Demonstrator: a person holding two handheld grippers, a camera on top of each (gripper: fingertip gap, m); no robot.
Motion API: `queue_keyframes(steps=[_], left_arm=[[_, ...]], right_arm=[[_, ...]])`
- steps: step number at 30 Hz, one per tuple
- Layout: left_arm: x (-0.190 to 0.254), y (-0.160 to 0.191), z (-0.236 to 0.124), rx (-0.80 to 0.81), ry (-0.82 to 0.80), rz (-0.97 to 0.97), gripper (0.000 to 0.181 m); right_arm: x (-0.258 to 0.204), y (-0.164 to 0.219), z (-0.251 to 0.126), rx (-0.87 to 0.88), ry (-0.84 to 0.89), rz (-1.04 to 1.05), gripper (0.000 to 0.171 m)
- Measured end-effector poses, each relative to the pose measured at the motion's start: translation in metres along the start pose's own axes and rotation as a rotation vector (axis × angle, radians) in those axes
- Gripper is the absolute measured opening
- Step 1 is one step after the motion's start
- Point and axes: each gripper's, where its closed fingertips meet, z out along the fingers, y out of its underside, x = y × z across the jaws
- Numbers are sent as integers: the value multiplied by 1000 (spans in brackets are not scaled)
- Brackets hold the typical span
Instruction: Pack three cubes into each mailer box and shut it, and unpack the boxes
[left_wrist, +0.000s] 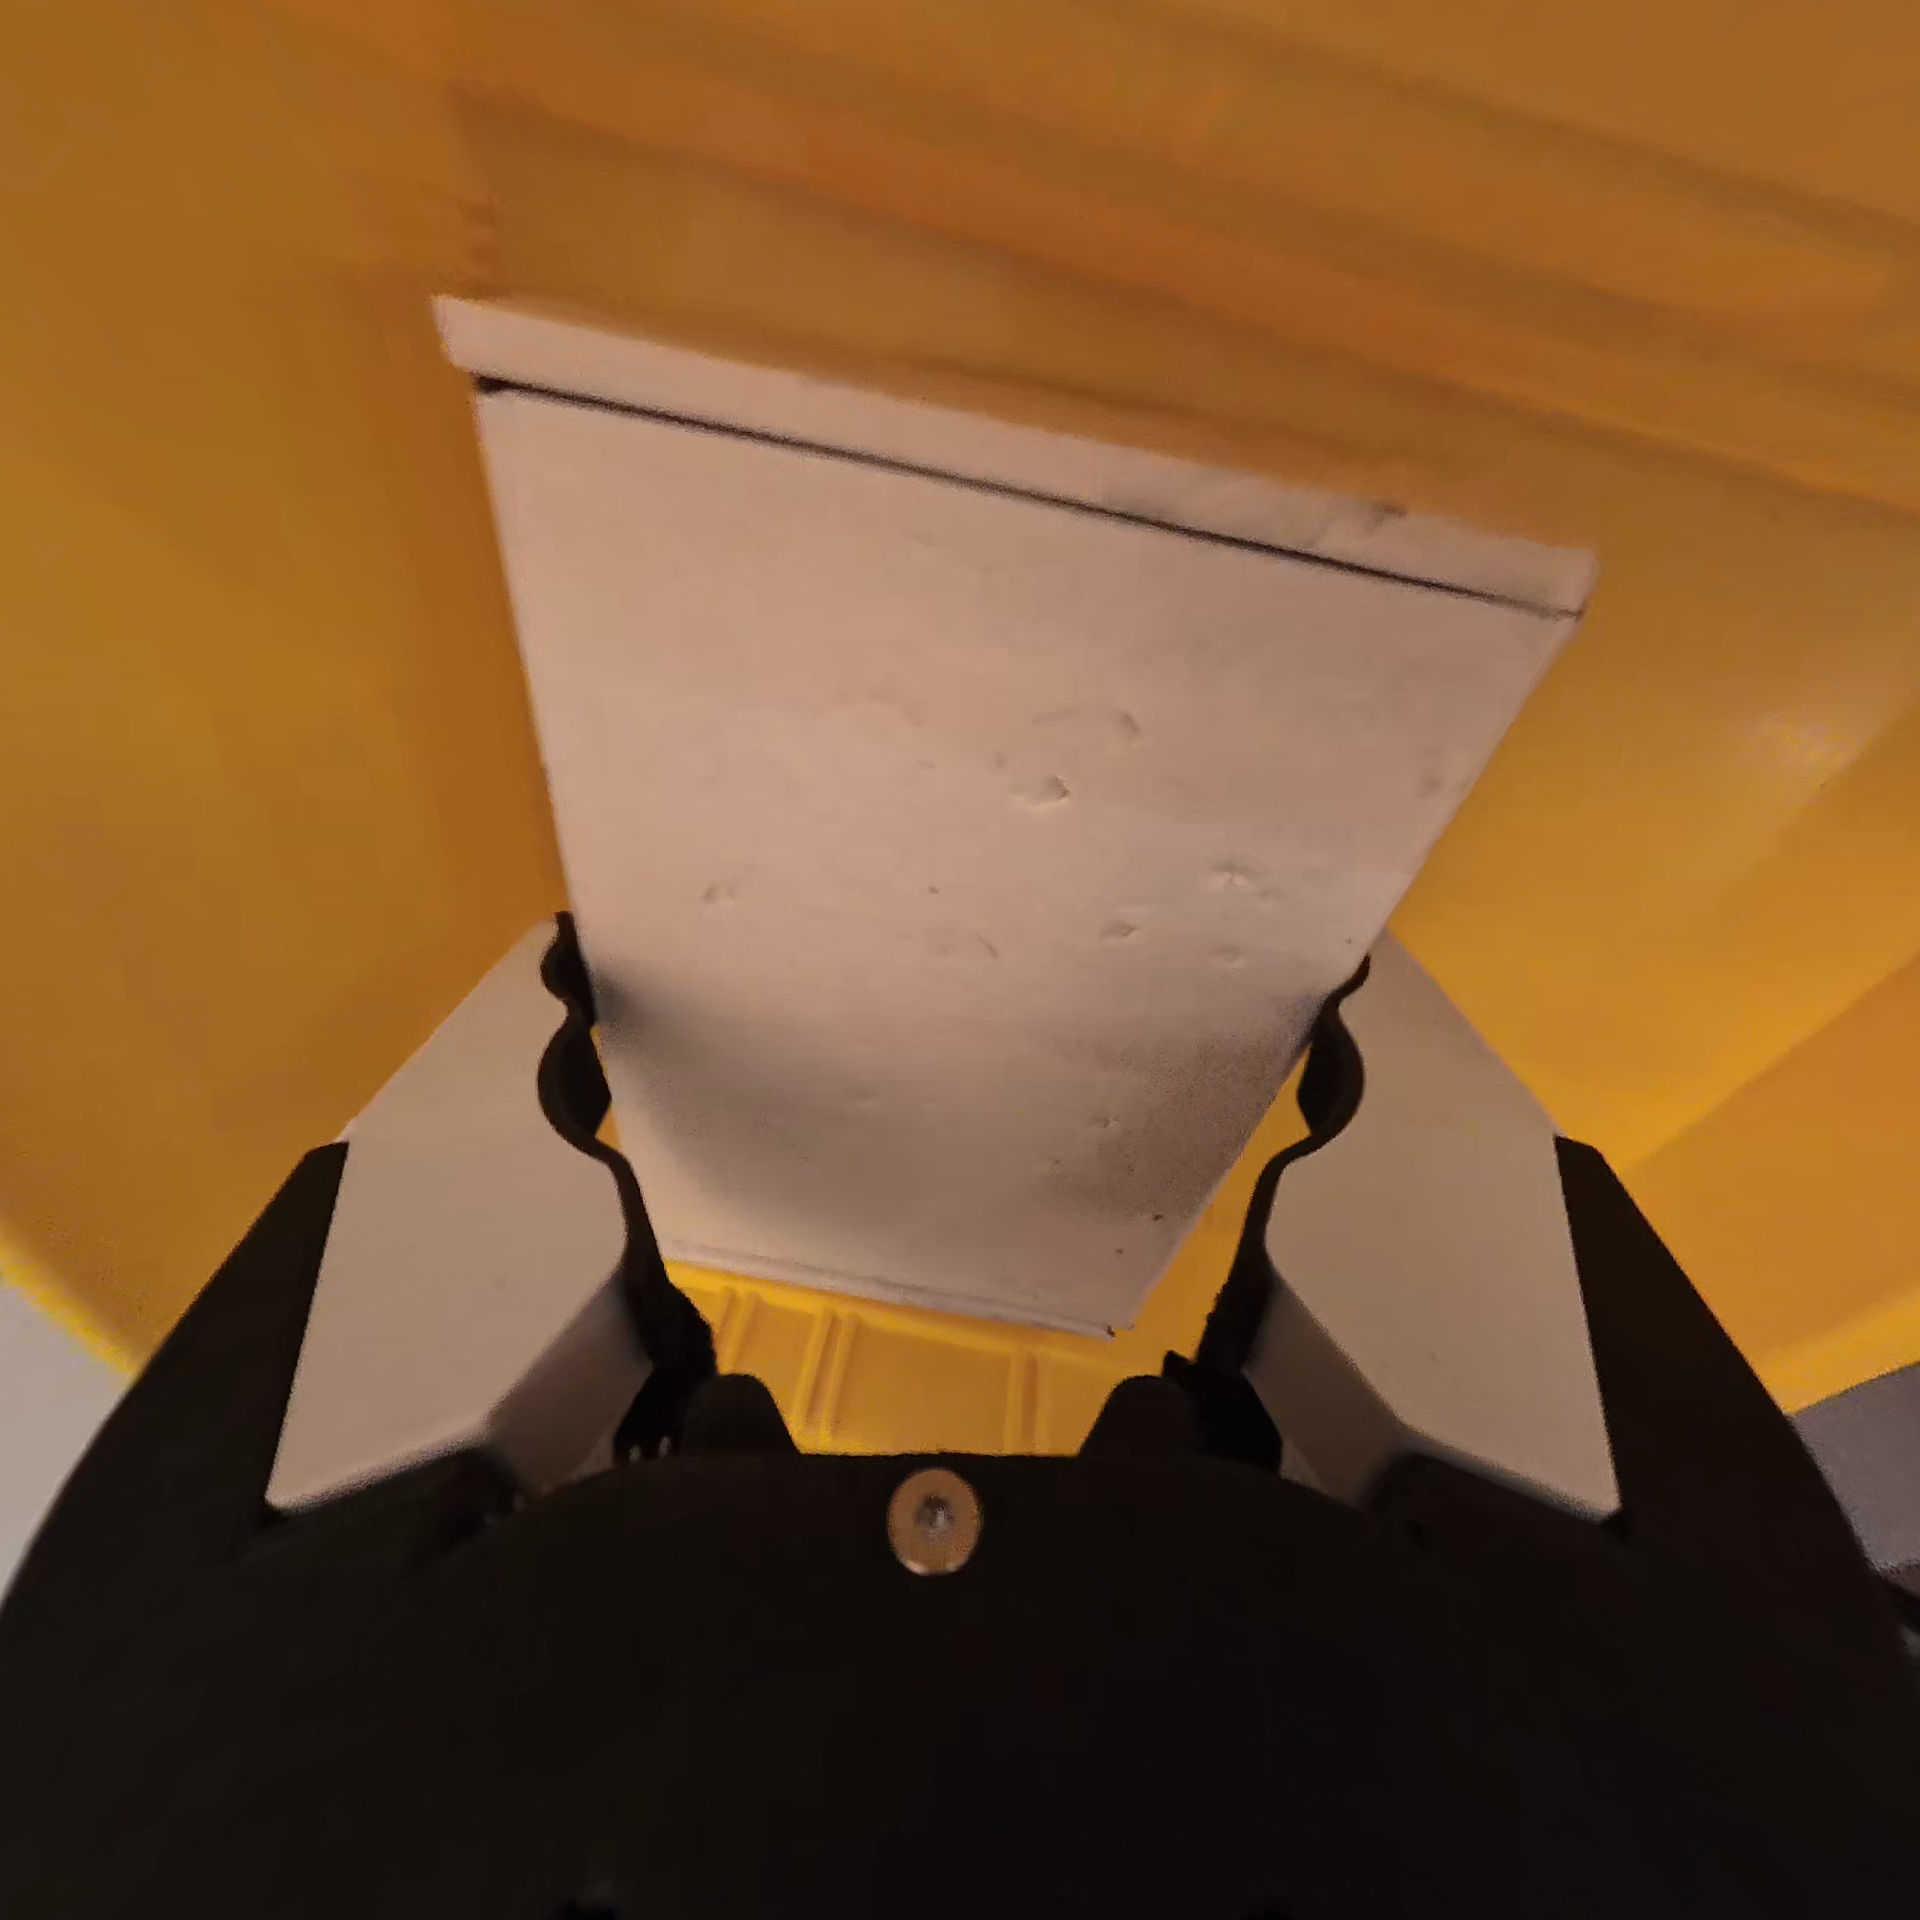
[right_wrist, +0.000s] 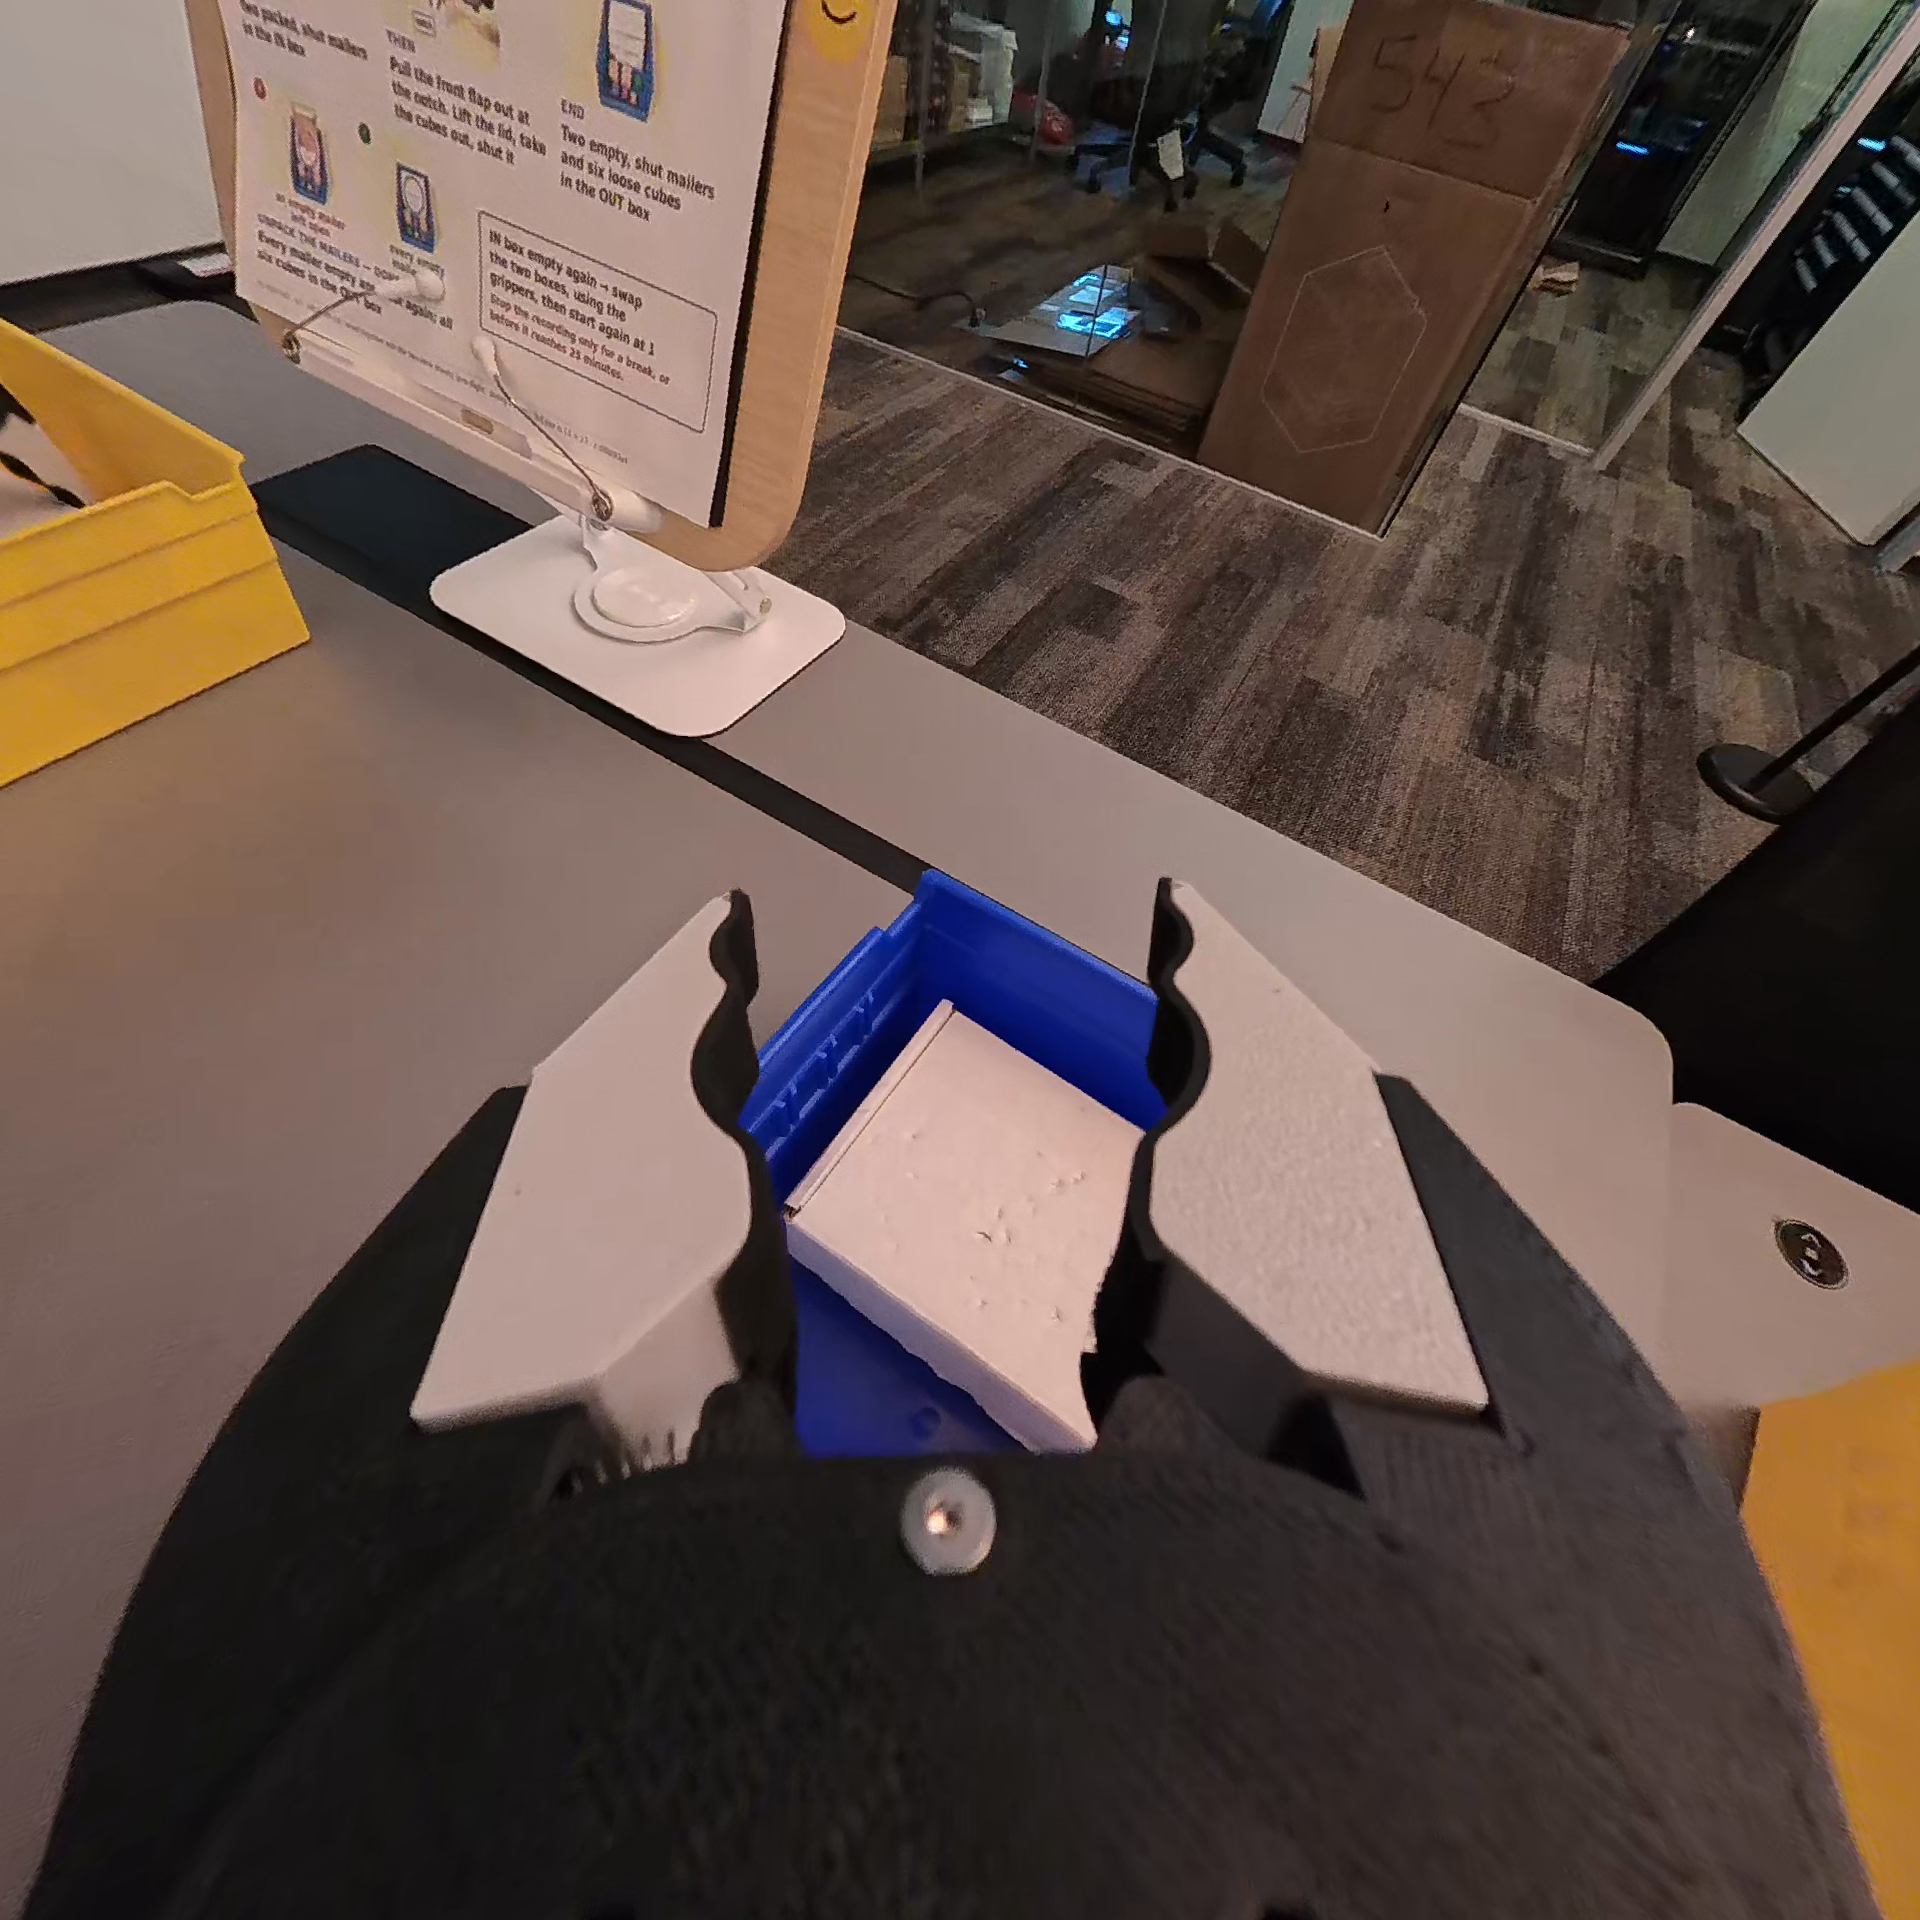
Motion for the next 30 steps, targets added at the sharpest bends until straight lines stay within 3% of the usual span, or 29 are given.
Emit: queue_keyframes(steps=[3, 18, 24, 30], left_arm=[[4, 1, 7, -29, 22, 1, 144], [6, 0, -8, 34, 6, -97, 142], [6, 10, -33, -4, -50, -143, 141], [15, 7, -81, -42, -113, -143, 141]], right_arm=[[0, 3, 1, -9, -1, -2, 76], [-8, 7, 3, -10, -31, 7, 75], [-16, 5, 8, 1, -63, 9, 75], [-32, 1, 13, 0, -82, -20, 75]])
